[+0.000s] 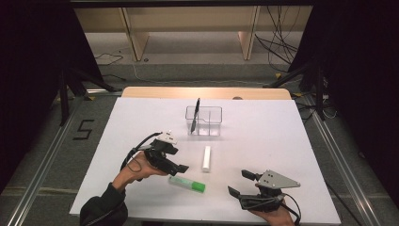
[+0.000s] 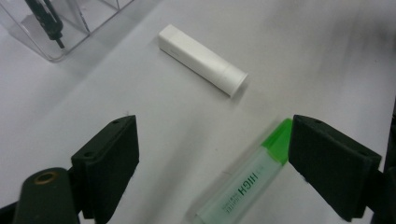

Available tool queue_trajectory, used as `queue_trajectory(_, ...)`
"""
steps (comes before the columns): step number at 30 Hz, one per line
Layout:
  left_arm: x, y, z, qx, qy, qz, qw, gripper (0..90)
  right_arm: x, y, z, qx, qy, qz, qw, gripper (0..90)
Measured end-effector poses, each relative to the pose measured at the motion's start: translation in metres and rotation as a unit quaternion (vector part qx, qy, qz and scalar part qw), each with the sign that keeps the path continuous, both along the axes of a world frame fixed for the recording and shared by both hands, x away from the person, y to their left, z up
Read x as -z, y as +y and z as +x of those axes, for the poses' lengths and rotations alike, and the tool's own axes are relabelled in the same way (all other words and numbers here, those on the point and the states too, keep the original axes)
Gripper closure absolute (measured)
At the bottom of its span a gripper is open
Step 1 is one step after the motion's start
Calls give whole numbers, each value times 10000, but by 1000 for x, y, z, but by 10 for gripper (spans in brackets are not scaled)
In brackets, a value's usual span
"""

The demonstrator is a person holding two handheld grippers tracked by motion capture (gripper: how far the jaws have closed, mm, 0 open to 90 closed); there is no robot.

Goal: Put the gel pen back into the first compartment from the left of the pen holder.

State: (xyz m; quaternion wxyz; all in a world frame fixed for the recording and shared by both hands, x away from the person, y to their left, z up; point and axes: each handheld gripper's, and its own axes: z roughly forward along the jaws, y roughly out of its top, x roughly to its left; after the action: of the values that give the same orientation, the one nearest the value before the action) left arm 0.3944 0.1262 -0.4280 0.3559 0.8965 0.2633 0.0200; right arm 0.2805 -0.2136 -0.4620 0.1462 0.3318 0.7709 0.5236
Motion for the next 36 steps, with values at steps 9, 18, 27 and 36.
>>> queue_trajectory(9, 4, -3, -6, 180, -9, 376, 9991, 164, 0, 0, 0, -10, 27, 2, 10000, 251)
queue_trajectory(18, 5, -6, -11, 418, 63, 538, 9977, 164, 1, 1, 1, -13, 31, -21, 10000, 251)
queue_trajectory(27, 6, -7, -17, 642, 50, 811, 9946, 164, 2, 2, 1, -29, 44, -46, 10000, 251)
queue_trajectory(36, 8, -13, -25, 942, -38, 1050, 9900, 164, 2, 2, 2, -53, 52, -35, 10000, 251)
